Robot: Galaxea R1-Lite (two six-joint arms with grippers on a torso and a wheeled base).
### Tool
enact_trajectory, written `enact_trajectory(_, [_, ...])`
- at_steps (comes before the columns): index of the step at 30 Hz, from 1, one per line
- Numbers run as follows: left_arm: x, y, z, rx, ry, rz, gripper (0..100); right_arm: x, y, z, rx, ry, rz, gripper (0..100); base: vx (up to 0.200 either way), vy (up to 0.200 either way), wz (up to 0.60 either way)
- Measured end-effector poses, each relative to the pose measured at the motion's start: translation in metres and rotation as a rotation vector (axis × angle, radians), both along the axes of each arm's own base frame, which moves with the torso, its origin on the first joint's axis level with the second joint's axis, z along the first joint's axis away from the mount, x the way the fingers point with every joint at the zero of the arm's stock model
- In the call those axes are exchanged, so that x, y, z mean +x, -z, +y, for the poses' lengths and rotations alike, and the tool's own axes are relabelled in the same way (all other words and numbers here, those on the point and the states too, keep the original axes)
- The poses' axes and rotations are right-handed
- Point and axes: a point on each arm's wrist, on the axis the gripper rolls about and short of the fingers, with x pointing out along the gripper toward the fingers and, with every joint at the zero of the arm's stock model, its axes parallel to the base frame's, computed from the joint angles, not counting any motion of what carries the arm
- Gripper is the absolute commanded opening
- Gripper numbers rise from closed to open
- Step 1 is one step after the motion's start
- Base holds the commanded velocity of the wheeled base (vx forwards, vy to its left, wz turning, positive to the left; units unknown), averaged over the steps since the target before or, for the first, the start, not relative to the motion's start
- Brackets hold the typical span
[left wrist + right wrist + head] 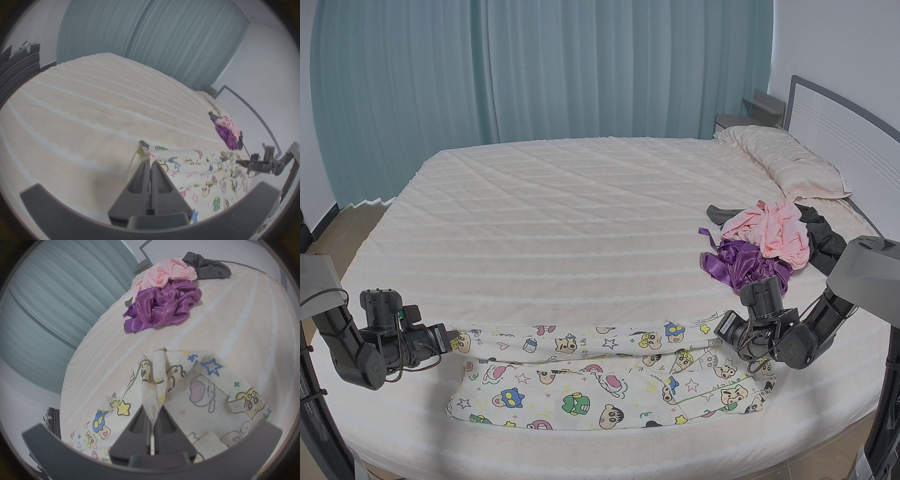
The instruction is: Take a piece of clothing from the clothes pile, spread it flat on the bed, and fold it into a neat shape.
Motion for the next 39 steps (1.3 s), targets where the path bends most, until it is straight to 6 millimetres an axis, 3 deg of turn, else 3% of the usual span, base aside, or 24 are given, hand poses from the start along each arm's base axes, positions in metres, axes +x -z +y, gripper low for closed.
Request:
enact_trajectory(7, [0.029,-0.013,-0.009,-0.027,-0.079,0.015,0,0.004,-0.008,-0.004,-0.01,-0.019,-0.002,0,0.0,0.0,0.0])
enact_trajectory(15, [0.07,-0.043,-0.03,-0.112,-0.217,-0.069,0,0.011,-0.016,-0.008,0.007,-0.03,-0.014,0,0.0,0.0,0.0])
enact_trajectory(19, [0.079,-0.048,-0.04,-0.148,-0.252,-0.088,0,0.012,-0.015,-0.009,0.008,-0.029,-0.009,0,0.0,0.0,0.0])
enact_trajectory(20, [0.08,-0.047,-0.042,-0.149,-0.25,-0.086,0,0.012,-0.014,-0.009,0.007,-0.029,-0.005,100,0.0,0.0,0.0])
enact_trajectory(39, [0.074,-0.036,-0.045,-0.142,-0.247,-0.045,0,0.01,-0.009,0.001,0.122,0.042,0.018,100,0.0,0.0,0.0])
